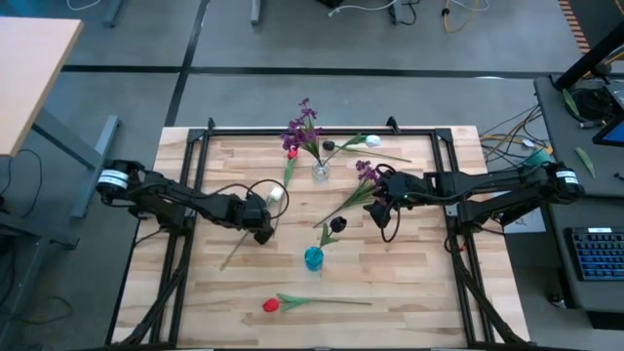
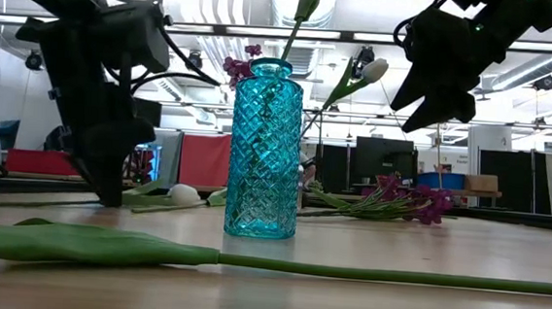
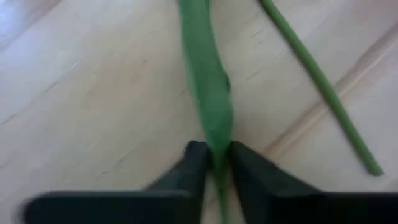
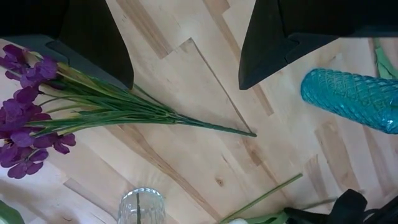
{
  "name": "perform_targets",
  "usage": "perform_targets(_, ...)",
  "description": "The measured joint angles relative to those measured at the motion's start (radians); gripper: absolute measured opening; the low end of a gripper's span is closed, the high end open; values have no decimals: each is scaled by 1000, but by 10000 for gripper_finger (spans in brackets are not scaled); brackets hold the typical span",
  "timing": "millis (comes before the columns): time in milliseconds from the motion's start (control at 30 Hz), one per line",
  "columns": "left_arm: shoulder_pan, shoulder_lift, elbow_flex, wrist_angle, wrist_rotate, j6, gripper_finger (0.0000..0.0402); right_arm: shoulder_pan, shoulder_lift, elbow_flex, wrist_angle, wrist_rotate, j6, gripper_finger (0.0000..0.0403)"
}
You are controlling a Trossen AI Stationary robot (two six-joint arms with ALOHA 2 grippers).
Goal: Sort flowers into vase by color
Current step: Put the white flower into the transparent vase
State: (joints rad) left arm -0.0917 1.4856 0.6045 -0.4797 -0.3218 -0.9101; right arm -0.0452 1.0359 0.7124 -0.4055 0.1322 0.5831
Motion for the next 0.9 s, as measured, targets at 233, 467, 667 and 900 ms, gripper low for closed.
perform_targets(233,-35,-36,9,-35,-98,-23,4,7,0,0,0,0,-1,282)
perform_targets(467,-152,-257,68,-49,-273,-3,1,38,0,0,4,12,-31,276)
perform_targets(667,-313,-446,127,76,-497,227,1,70,-3,-1,118,77,-116,276)
perform_targets(900,-351,-517,123,727,-357,827,0,79,-4,16,610,-23,-396,274)
